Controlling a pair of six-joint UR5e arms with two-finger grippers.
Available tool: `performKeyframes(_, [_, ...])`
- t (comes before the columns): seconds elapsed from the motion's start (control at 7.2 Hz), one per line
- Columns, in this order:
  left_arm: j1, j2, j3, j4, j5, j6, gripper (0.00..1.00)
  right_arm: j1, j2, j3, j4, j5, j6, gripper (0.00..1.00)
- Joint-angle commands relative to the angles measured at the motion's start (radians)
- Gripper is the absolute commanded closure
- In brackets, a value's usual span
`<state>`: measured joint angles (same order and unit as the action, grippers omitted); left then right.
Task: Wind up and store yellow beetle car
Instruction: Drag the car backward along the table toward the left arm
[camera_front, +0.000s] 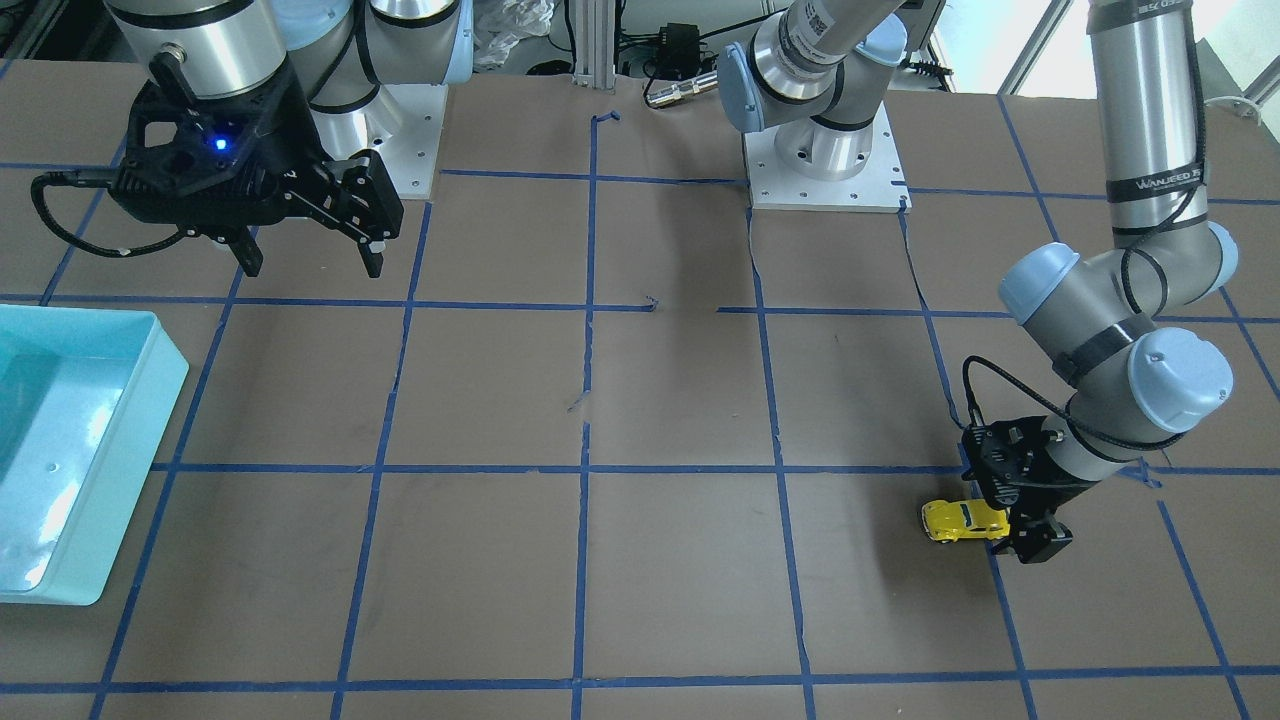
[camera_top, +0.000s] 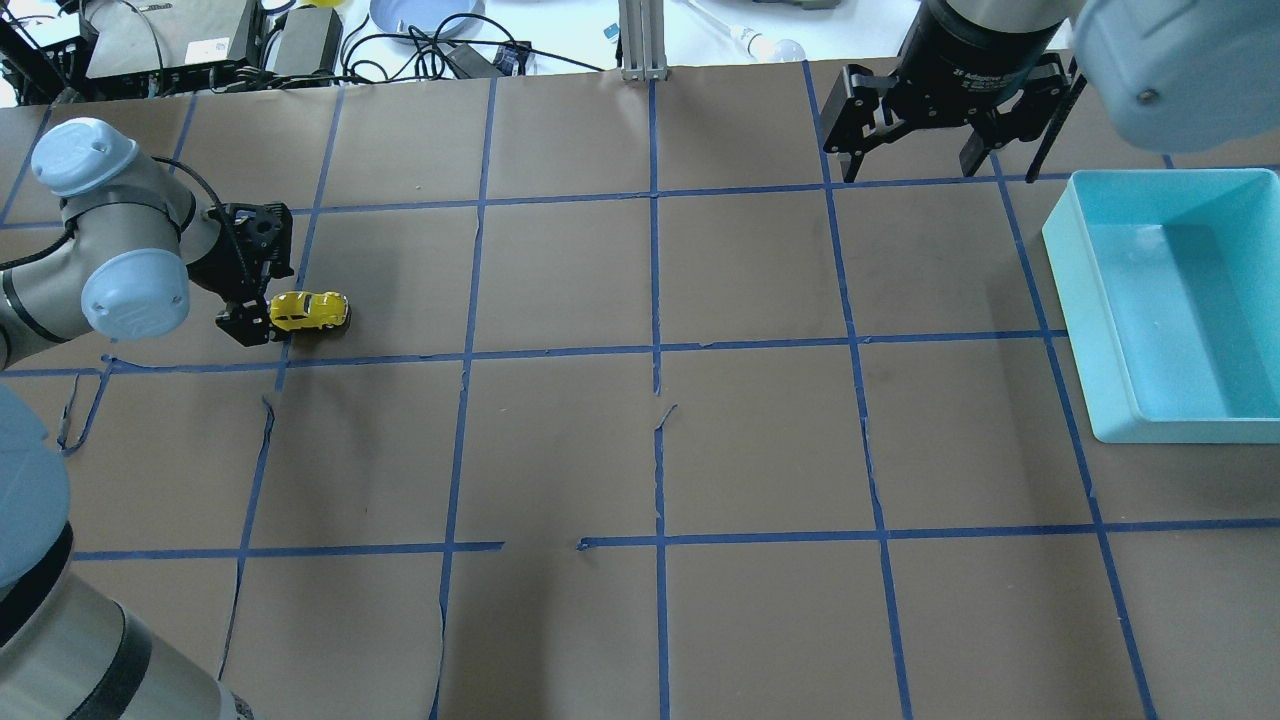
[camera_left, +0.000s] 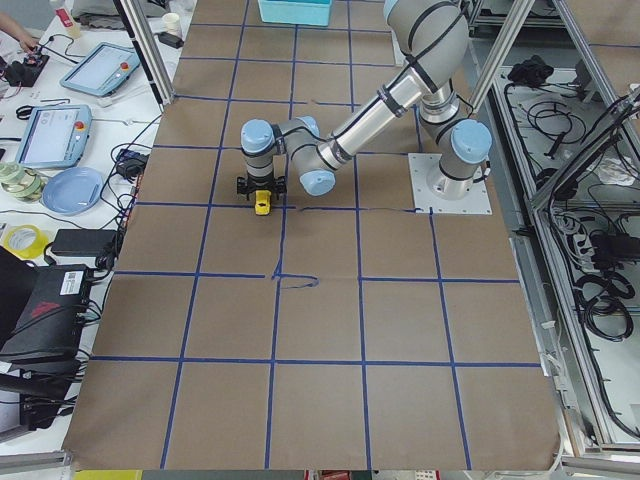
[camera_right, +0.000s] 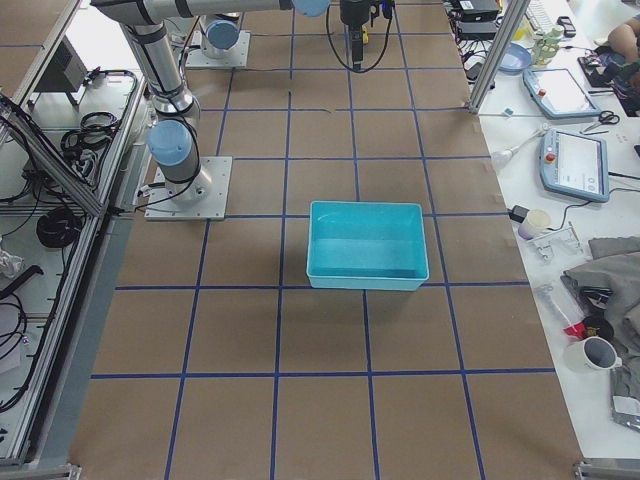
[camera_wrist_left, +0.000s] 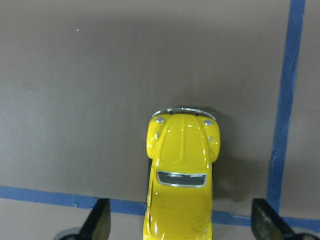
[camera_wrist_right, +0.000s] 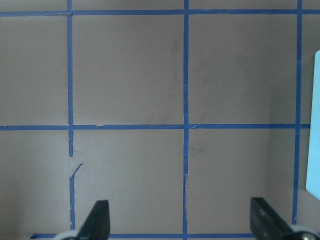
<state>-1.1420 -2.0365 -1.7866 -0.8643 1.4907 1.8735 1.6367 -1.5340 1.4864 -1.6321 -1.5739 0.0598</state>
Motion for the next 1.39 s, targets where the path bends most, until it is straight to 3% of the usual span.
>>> performKeyframes(0.0, [0.105,0.013,0.004,-0.048,-0.003,0.010,0.00,0.000,0.001,0.000,0.000,0.002,0.000,0.00])
performKeyframes(0.97, [0.090,-0.016,-0.040,-0.058,-0.053,-0.016,0.00,0.000,0.000,0.000,-0.002,0.002,0.000,0.00])
performKeyframes(1.25, [-0.008,0.007,-0.040,-0.056,-0.050,-0.085,0.00,0.000,0.002,0.000,0.000,0.002,0.000,0.00])
